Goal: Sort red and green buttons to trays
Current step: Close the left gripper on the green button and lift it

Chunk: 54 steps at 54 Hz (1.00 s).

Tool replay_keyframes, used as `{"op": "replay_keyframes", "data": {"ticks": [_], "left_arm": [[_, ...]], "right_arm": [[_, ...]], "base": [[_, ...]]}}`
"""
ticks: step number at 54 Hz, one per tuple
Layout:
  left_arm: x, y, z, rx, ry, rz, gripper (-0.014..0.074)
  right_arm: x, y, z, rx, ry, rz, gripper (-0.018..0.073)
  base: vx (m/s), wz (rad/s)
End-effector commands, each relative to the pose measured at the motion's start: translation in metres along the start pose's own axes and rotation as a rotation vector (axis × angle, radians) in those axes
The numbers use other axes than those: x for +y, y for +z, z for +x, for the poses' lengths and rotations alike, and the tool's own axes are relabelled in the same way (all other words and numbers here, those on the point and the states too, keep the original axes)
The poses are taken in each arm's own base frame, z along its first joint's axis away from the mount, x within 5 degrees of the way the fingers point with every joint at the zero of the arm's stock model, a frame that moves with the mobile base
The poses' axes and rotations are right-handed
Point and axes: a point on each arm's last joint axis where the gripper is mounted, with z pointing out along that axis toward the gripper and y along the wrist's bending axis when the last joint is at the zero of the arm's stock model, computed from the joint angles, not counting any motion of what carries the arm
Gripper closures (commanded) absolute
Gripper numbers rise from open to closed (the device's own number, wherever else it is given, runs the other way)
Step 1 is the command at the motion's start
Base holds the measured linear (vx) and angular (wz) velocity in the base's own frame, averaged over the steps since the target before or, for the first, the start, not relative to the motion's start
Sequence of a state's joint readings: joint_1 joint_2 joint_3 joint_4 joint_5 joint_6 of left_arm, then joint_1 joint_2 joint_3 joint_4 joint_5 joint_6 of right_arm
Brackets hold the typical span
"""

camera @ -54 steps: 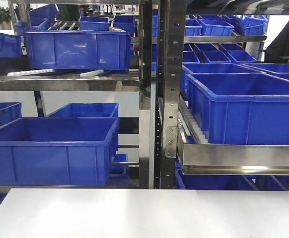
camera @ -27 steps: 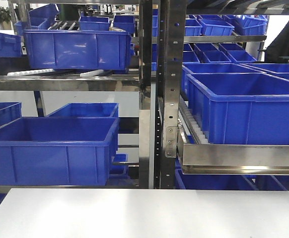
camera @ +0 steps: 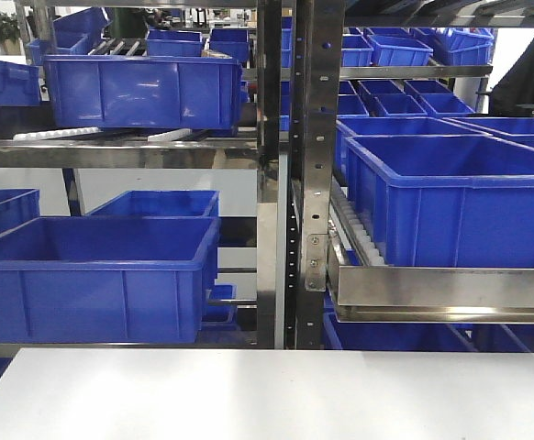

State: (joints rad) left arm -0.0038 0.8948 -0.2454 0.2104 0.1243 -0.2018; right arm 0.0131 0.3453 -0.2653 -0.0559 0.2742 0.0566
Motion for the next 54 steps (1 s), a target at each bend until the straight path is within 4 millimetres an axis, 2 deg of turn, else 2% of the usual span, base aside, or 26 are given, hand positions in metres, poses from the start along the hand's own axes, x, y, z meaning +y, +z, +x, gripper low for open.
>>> {"op": "replay_keyframes", "data": {"ticks": [1,14,37,54], "left_arm": [[0.0,0.007,-0.022,-0.139,-0.022,0.02,0.002],[0.007,0.033,-0.02,-0.11,-0.044,0.004,0.002],[0.006,0.072,-0.011,-0.089,-0.015,0.031,0.002],[0.016,0.095,-0.003,-0.116,-0.043,-0.07,0.002]], "right_arm": [[0.0,-0.002,-0.018,-0.101,-0.011,0.002,0.0509],[0.0,-0.002,-0.018,-0.1,-0.011,0.002,0.0508],[0.0,-0.002,-0.017,-0.093,-0.008,0.002,0.0505],[0.0,-0.002,-0.016,-0.072,-0.008,0.003,0.0505]], "base": [[0.0,0.0],[0.0,0.0],[0.0,0.0],[0.0,0.0]]}}
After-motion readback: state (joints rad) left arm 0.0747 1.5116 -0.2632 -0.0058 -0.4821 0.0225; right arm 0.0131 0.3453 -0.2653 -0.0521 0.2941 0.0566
